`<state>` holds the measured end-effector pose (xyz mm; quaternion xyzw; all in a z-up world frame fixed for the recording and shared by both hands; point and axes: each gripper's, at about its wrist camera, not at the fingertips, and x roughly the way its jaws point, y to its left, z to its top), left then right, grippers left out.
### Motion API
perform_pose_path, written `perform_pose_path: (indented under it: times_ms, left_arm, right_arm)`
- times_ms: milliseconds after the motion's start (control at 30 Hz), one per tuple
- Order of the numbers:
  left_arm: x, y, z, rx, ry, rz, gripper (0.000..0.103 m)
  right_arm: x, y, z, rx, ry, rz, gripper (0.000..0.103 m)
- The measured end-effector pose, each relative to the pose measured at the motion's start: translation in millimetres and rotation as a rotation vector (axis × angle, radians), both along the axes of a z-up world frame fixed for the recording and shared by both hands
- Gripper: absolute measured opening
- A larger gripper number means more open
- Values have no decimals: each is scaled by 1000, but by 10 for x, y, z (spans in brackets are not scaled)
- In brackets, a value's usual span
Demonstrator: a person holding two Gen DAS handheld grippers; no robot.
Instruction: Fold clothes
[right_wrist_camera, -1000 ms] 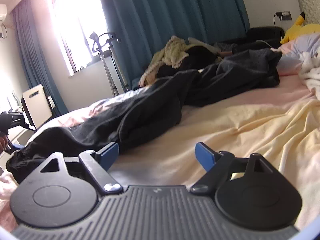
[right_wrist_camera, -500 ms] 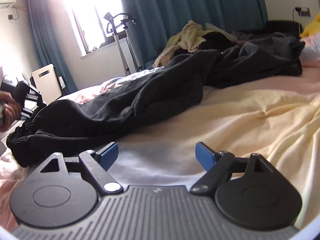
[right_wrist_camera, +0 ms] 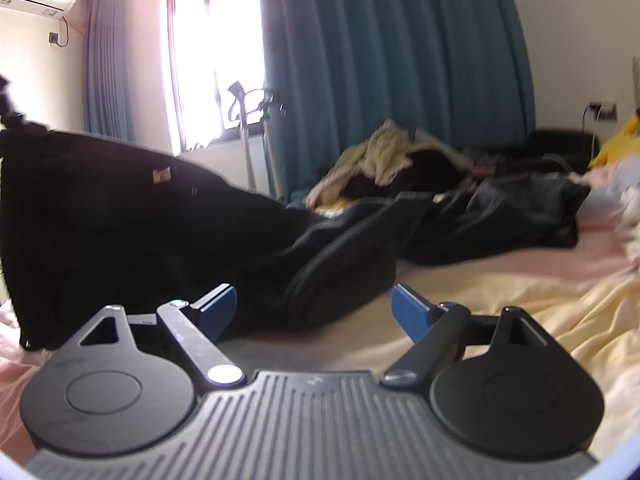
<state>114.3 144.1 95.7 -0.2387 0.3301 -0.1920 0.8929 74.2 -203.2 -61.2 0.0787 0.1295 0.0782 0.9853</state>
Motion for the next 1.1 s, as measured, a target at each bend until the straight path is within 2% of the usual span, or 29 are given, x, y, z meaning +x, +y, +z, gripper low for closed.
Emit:
perform_pose_path:
  times_ms: [100, 200, 300, 400, 533, 700, 800, 867, 900, 967, 1033, 1067, 1100]
  left_arm:
    - [-357, -186, -331, 3, 28, -55, 11]
    - [-618, -378, -779, 44, 85, -103, 11]
    - [-739, -570, -1250, 25, 180, -115, 11]
    - [-745, -805, -1559, 59, 207, -123, 11]
    - [-788, -1021, -1707, 137, 166, -114, 11]
    - [-880, -1076, -1722, 190, 127, -117, 12]
    - [-880, -1066, -1715, 195, 125, -112, 12]
    - [-887, -1074, -1700, 210, 122, -110, 13]
    - [-889, -1083, -1696, 221, 134, -112, 15]
    - [-901, -1100, -1666, 244, 155, -115, 19]
    - [-914, -1109, -1633, 263, 154, -123, 32]
    - [-928, -1115, -1613, 274, 150, -131, 54]
    - [-949, -1122, -1592, 283, 145, -145, 72]
  right_arm:
    - [-81, -35, 65, -2, -31, -13, 86]
    - [-157, -78, 117, 14, -42, -5, 86]
    - [-245, -66, 171, 26, -56, 33, 86]
    - [-303, -12, 210, 34, -66, 104, 86]
    - [-334, 163, 239, 37, -63, 258, 86]
    - [-249, 437, 162, 169, 42, 559, 86]
    - [-146, 547, -6, 174, 155, 587, 86]
    - [-10, 536, -166, 216, 283, 585, 86]
    - [50, 514, -249, 251, 340, 594, 86]
    - [106, 467, -333, 304, 392, 592, 86]
    - [128, 450, -367, 314, 420, 572, 86]
    - [113, 462, -364, 299, 418, 569, 86]
    - [98, 474, -362, 285, 416, 566, 86]
